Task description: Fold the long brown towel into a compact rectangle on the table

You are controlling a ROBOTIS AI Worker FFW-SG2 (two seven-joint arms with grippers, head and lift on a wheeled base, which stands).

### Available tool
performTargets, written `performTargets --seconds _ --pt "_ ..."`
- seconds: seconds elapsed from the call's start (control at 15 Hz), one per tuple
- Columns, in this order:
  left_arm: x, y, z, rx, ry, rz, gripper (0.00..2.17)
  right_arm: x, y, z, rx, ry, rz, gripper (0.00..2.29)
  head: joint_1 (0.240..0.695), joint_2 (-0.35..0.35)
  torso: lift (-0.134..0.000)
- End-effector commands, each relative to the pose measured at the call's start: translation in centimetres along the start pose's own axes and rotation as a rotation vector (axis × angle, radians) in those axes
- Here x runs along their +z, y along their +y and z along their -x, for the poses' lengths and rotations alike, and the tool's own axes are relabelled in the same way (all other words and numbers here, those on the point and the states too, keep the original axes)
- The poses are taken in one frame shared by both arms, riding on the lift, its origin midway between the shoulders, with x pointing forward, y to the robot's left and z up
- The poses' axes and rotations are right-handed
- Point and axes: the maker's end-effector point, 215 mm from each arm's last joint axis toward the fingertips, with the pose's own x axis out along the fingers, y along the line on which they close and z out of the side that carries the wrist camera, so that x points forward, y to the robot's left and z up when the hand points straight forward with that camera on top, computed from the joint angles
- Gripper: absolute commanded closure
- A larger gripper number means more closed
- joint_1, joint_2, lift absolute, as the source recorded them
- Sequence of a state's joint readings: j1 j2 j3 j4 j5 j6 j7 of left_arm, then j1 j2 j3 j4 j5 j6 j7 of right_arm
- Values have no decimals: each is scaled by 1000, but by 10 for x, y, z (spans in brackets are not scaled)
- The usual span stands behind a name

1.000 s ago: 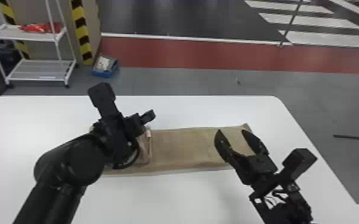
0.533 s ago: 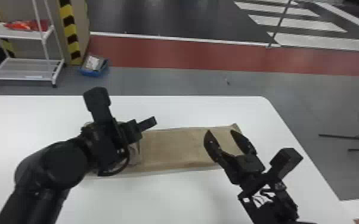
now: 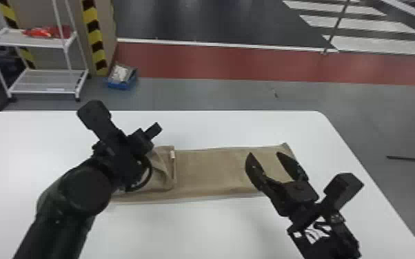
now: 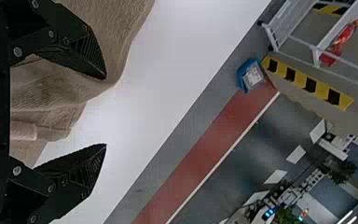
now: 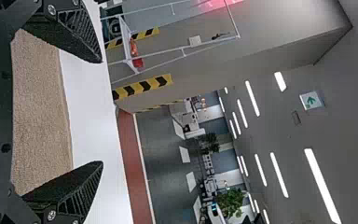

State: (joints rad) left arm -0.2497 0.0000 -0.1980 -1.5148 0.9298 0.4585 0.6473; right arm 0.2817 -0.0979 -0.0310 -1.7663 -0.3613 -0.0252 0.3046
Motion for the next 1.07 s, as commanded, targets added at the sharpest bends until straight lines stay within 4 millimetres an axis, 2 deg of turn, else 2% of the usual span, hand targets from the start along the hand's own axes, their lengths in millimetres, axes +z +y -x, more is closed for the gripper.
performTargets --seconds 0.0,0.2,0.33,0.47,0.53,0.67,0.73,0.87,1.0 --pt "18 -10 1 -19 -81 18 431 0 4 -2 11 2 8 110 695 -106 -120" --pt "6 -31 3 -103 -51 3 427 -5 17 -2 44 14 8 130 695 -87 -120" --pt "-4 -34 3 -120 -20 -19 427 -9 19 -2 50 24 12 144 695 -93 -120" --pt "-31 -31 8 -162 43 -106 427 -11 24 -2 71 32 9 228 695 -102 -120" --pt "-26 -16 11 -134 11 -139 427 -14 35 -4 95 37 10 286 695 -107 -120" --pt "-1 5 17 -65 -92 -246 424 -23 67 -11 151 58 28 289 695 -103 -120" --pt "27 23 24 -14 -183 -291 340 -33 86 -17 184 89 38 289 695 -86 -120" --pt "84 49 49 77 -396 -340 323 -46 124 -29 235 125 76 289 695 -2 -120" --pt "135 83 77 139 -555 -388 323 -62 151 -41 264 167 113 289 695 84 -120"
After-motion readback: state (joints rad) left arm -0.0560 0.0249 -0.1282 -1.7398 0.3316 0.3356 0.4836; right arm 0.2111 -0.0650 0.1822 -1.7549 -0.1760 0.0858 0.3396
